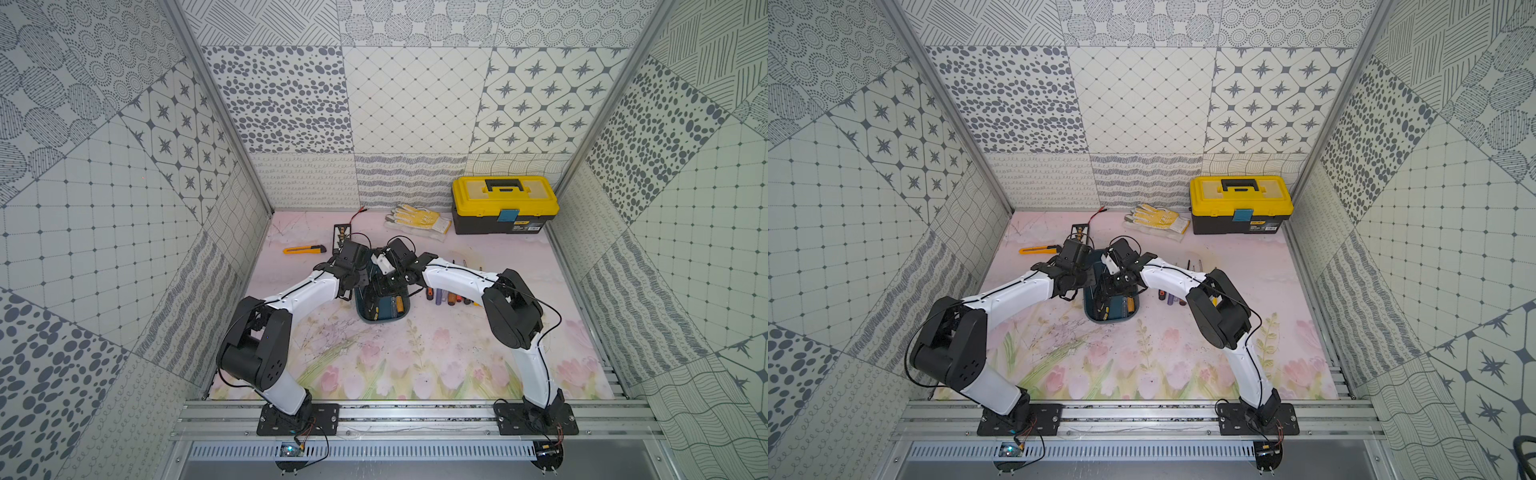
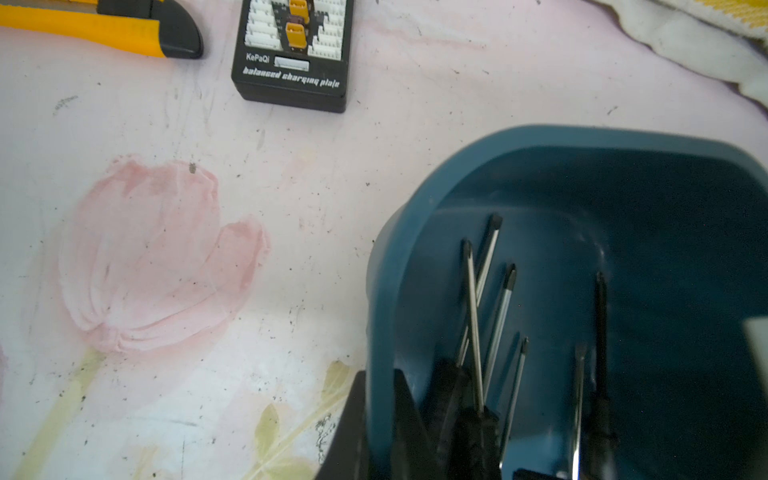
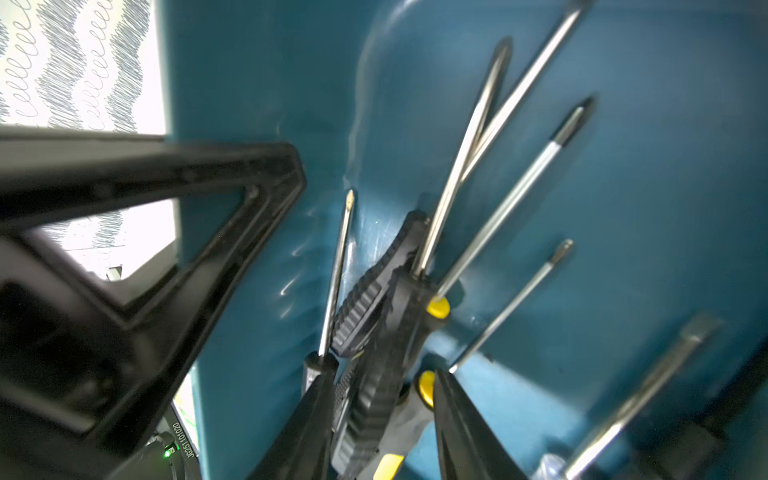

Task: Take out the screwdriver from the storage box
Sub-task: Pick up the screwdriver from the storage box.

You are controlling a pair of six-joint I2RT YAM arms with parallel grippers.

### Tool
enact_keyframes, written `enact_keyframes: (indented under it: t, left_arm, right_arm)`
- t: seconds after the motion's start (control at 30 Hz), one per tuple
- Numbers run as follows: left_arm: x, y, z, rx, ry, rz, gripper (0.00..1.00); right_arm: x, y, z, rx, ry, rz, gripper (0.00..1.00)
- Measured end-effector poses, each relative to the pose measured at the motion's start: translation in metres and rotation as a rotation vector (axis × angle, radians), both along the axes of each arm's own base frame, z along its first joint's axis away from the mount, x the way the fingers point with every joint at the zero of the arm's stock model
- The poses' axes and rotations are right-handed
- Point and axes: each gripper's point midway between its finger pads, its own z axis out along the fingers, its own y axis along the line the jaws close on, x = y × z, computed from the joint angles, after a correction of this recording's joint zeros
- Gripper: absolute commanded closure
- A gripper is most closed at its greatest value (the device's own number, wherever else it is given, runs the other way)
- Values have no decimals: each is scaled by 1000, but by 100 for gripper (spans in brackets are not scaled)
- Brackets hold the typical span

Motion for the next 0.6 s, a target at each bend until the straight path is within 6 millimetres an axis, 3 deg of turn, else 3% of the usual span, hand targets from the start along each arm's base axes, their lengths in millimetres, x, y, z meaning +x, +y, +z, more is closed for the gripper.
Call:
enact_keyframes:
  t: [0.37,0.6]
  left_arm:
    - [0,0,0,0,0,0,100]
    - [0,0,0,0,0,0,100]
  right_arm:
    - [-2,6,-13,7,42,10,61]
    - [0,8,-13,14,46,8,70]
